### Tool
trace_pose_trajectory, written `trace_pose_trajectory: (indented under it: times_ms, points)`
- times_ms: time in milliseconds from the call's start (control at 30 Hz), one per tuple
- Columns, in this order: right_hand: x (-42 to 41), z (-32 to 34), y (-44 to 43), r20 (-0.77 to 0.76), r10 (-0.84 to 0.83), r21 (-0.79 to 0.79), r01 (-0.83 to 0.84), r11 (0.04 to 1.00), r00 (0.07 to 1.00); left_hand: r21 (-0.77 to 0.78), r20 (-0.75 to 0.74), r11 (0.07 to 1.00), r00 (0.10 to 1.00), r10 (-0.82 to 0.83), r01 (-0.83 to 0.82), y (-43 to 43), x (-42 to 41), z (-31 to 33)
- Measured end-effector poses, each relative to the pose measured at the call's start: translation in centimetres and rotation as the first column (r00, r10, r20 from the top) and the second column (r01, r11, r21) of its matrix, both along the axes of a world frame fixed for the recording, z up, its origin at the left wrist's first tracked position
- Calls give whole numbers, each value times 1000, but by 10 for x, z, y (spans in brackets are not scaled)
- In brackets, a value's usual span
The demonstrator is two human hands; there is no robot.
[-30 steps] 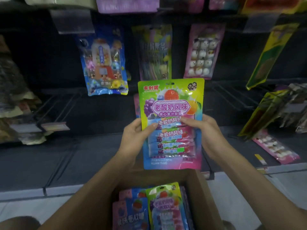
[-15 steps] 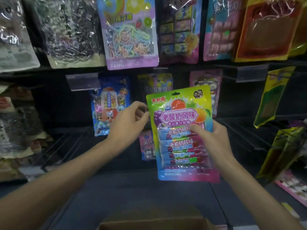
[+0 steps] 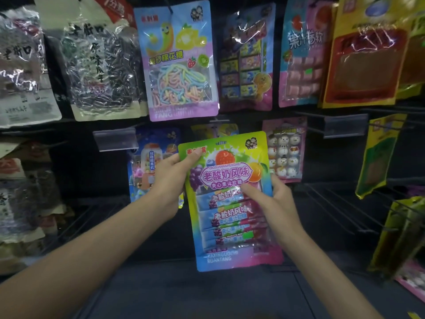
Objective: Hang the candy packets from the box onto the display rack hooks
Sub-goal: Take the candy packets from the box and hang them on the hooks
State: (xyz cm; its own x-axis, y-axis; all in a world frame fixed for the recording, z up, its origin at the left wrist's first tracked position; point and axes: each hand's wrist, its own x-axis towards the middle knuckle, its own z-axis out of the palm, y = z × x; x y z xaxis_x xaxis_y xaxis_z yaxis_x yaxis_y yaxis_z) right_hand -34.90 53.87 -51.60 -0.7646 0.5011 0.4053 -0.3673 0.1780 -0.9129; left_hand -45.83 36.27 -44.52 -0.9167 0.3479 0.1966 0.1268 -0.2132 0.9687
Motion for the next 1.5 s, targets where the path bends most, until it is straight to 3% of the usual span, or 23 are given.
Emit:
trace_pose_trajectory:
  times_ms: [300,767,1033,1133,1300,1400,1500]
  points:
    - [-14,4,-3,17,-68,-21,68,997,998,43,8,998,999,47,-47,10,-11,10]
    - [-20,6,0,16,-20,-81,21,996,1000,119,77,991,996,50,-59,17,-15,7]
    - [-24,2,-2,49,-36,-86,40,995,998,68,78,994,994,81,-87,19,-16,4]
    - [-26,-1,-3,41,-70,-67,73,995,997,28,14,997,997,78,-79,17,-13,-1]
    - [-26,-11,-3,119,-33,-88,44,995,992,-221,-198,970,978,59,-103,3,-5,-45]
    - [-22,-22,1,150,-10,-71,21,997,989,-251,-271,967,962,-19,-52,-8,5,-80]
    - [-19,-37,8,178,21,-63,-10,998,984,-292,-356,950,934,0,-111,-10,13,-108]
